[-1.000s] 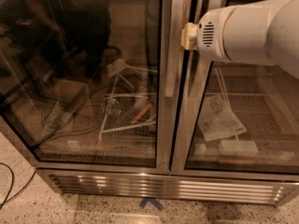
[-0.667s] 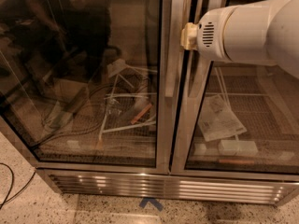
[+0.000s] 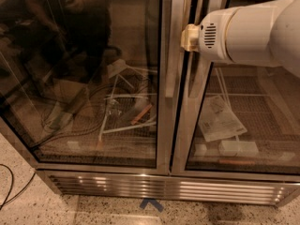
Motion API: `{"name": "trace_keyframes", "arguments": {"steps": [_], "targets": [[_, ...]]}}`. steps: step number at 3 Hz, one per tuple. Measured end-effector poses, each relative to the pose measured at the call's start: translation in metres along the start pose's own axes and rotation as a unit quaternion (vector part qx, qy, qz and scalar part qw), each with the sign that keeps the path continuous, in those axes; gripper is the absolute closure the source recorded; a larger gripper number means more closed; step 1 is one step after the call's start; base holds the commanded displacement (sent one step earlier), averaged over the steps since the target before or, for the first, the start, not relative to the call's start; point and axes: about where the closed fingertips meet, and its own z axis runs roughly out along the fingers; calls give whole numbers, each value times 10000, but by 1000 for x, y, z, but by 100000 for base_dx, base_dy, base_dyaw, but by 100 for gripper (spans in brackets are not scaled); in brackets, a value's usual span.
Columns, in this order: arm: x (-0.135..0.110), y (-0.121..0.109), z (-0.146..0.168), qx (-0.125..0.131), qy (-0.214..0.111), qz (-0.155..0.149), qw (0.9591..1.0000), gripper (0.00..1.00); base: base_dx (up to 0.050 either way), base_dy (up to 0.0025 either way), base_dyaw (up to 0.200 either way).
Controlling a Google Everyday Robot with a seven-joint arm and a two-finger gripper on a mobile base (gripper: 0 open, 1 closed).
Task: Open top drawer
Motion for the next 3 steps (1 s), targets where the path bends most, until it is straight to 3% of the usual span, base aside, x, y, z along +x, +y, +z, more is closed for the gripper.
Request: {"name": "trace_keyframes", "arguments": {"steps": [3], "targets": [[4, -2, -1, -110, 95, 45, 9999, 100, 0, 0, 0]]}}
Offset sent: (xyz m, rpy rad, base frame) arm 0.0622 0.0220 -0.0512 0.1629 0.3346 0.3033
